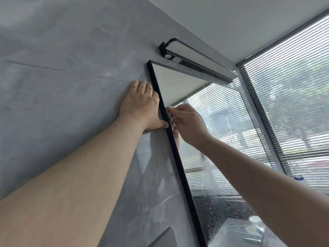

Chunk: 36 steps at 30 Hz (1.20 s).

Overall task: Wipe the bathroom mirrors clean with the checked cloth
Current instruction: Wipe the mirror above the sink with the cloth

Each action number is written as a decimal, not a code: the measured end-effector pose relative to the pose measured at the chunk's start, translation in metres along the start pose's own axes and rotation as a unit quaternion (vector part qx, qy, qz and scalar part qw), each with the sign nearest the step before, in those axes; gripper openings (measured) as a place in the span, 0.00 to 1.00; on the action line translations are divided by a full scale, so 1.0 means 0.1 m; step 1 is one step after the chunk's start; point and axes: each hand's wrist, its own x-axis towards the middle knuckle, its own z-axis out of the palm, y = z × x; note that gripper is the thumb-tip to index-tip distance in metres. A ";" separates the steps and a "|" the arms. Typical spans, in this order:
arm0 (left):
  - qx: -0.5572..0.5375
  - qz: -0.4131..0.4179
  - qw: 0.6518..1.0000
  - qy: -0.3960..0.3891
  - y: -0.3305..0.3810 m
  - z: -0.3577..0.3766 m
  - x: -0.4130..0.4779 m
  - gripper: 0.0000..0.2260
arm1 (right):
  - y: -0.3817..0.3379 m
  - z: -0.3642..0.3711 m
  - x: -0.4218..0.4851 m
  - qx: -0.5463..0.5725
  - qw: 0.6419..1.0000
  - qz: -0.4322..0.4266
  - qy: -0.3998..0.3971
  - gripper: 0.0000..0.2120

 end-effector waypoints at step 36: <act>0.021 -0.032 0.998 -0.048 0.44 0.12 -0.45 0.55 | 0.68 0.08 -0.89 -0.048 0.993 -0.051 0.092 0.15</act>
